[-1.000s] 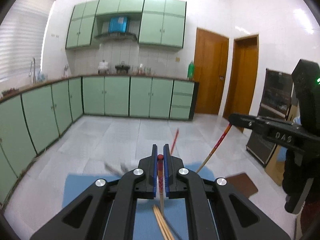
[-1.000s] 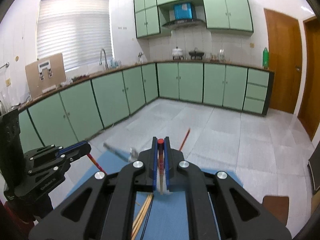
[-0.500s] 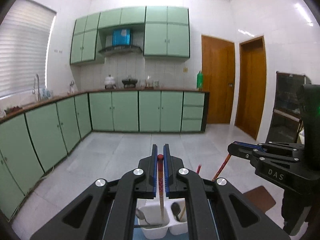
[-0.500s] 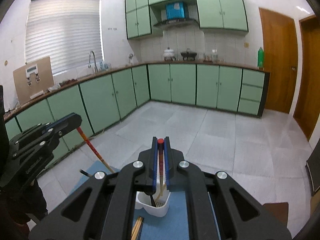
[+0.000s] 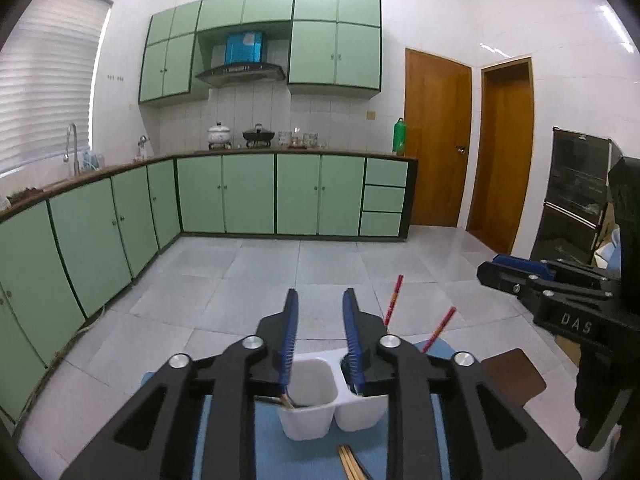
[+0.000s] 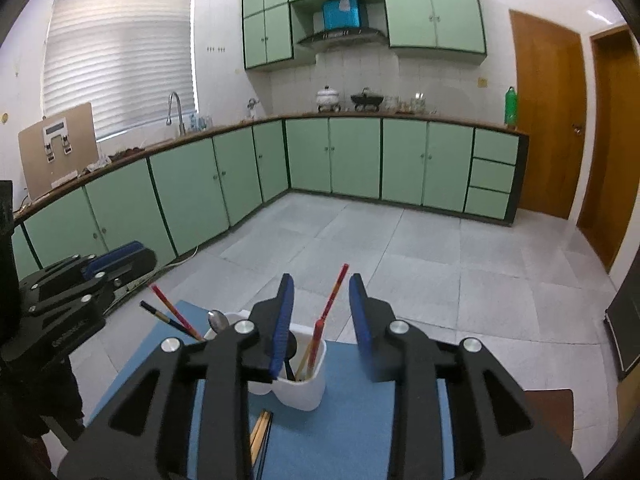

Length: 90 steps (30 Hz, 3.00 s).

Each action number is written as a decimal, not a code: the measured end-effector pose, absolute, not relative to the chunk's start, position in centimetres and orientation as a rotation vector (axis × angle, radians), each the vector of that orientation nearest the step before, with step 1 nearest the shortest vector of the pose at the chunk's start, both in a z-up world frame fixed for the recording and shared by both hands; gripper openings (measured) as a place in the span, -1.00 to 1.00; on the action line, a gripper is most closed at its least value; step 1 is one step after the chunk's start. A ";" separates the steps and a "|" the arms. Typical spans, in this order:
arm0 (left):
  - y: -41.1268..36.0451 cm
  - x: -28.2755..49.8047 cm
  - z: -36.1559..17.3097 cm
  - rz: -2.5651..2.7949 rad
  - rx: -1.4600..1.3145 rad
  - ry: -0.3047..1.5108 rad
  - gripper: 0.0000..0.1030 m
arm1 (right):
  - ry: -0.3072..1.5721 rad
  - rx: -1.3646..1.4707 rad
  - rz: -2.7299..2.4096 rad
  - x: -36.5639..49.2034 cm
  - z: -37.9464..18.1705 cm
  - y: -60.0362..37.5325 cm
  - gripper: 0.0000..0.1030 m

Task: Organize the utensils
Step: 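Open both tools to drop the chopsticks into the holder, then move both tools back down to the remaining chopsticks, then grasp the black chopstick with the right tool while the left grasps a wooden chopstick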

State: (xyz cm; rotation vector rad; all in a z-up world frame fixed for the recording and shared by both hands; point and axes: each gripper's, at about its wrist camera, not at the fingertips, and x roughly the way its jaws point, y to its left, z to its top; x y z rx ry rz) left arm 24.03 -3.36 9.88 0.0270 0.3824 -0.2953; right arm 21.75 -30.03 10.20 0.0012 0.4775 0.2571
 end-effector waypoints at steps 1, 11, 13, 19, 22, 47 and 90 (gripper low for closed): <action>-3.4 22.7 9.9 -0.294 0.038 0.373 -0.43 | 0.472 0.002 0.258 20.9 10.1 -30.3 -0.30; -2.6 14.6 4.2 -0.283 0.007 0.425 -0.01 | 0.535 0.039 0.261 11.6 3.0 -31.0 0.07; -2.4 13.5 1.7 -0.268 0.001 0.470 0.00 | 0.575 0.050 0.254 10.2 0.7 -30.8 0.09; -1.6 11.4 -5.6 -0.239 -0.004 0.627 0.00 | 0.699 0.088 0.233 7.5 -5.8 -29.8 0.09; -1.2 10.9 -8.5 -0.226 -0.024 0.707 0.00 | 0.763 0.100 0.227 6.7 -8.6 -29.3 0.09; -0.9 9.4 -12.6 -0.199 -0.004 0.827 0.00 | 0.897 -0.045 0.299 4.5 -13.8 -24.3 -0.52; -5.3 8.8 -13.3 -0.270 0.086 0.890 0.02 | 0.902 0.035 0.228 4.9 -14.0 -29.0 -0.88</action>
